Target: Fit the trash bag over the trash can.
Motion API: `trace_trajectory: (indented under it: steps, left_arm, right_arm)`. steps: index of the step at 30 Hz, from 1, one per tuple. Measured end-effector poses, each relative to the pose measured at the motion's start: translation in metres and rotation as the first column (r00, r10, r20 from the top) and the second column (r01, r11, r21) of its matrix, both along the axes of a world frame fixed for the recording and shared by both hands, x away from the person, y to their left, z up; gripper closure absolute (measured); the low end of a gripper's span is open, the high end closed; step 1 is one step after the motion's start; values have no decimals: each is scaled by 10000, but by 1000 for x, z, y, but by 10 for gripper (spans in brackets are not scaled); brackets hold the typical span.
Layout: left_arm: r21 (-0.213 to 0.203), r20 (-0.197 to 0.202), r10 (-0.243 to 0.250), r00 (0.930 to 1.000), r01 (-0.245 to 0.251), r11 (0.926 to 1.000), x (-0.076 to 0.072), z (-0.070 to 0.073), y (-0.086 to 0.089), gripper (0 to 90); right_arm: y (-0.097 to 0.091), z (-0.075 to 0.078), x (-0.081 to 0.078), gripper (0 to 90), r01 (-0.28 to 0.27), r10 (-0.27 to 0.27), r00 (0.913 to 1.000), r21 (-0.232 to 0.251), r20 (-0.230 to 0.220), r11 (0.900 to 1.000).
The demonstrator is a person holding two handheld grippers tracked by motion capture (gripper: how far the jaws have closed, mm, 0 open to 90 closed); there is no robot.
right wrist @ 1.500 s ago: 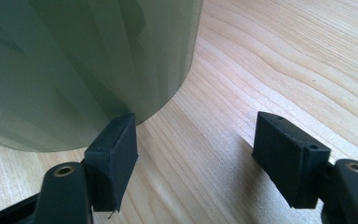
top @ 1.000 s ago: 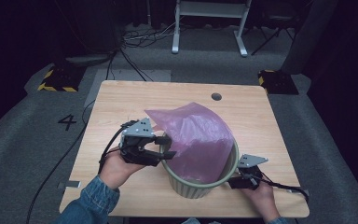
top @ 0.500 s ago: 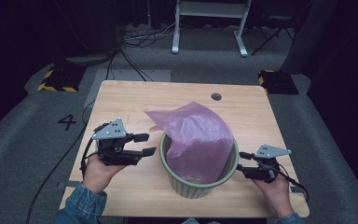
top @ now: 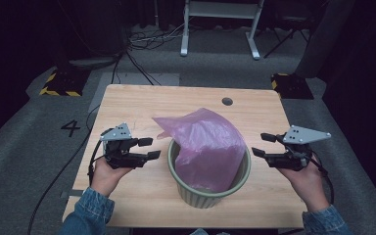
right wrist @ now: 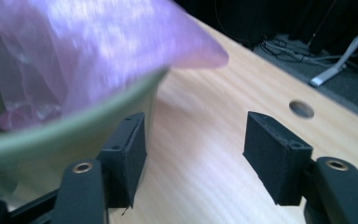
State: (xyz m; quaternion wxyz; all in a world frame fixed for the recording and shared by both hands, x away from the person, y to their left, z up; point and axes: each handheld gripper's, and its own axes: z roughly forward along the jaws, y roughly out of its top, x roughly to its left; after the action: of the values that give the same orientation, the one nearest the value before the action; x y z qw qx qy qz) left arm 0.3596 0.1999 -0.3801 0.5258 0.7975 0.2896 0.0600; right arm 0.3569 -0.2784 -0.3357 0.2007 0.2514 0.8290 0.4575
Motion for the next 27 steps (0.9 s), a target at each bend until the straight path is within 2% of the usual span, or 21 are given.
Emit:
trace_trajectory:
  steps: [3,6,8,11,13,15,16,18,19,21,22,23,25,26,27]
  left_arm:
    - [71,-53,139,9999,-139,9999,4,-8,-3,404]
    - [227,-44,374,9993,-373,9990,11,-15,-6,404]
    - [124,-262,568,9980,-565,9983,21,-21,-10,421]
    - [124,-298,690,9972,-687,9976,27,-24,-12,427]
    - [180,-240,870,9959,-866,9961,36,-26,-15,427]
    - [90,-232,939,9953,-937,9956,39,-27,-16,427]
    - [210,-326,1042,9940,-1035,9944,45,-29,-18,427]
    - [290,-308,1074,9937,-1066,9939,49,-29,-19,427]
    - [346,-378,1135,9928,-1122,9931,54,-29,-24,443]
    - [365,-348,1181,9924,-1168,9925,55,-27,-26,504]
    - [396,-178,1179,9929,-1171,9923,57,-25,-29,504]
    - [229,-8,1115,9938,-1115,9935,59,-19,-32,616]
    - [-343,-85,929,9956,-931,9951,61,-12,-34,661]
    - [-343,-85,929,9956,-931,9951,61,-12,-34,682]
    - [-856,-2,726,9974,-723,9937,61,-5,-36,702]
  right_arm:
    - [9,14,10,374,-354,364,9990,363,-259,9987]
    - [15,20,16,371,-461,475,9982,372,-367,9982]
    - [27,29,24,365,-631,641,9970,249,-423,9977]
    - [37,34,33,363,-753,769,9955,299,-563,9967]
    - [44,35,39,363,-860,885,9938,391,-674,9955]
    - [48,34,41,362,-917,943,9931,391,-701,9950]
    - [55,33,44,360,-1059,1084,9913,367,-749,9937]
    - [58,31,45,360,-1114,1138,9905,349,-770,9932]
    - [62,28,46,360,-1208,1227,9886,271,-870,9923]
    - [65,25,46,360,-1218,1226,9875,138,-988,9925]
    - [65,25,46,360,-1218,1226,9875,138,-988,9925]
    - [69,22,44,357,-1222,1207,9880,-91,-967,9925]
    - [72,20,42,353,-1261,1226,9883,-333,-912,9915]
    - [72,20,42,353,-1261,1226,9883,-333,-912,9915]
    - [76,18,38,348,-1241,1176,9892,-735,-871,9895]
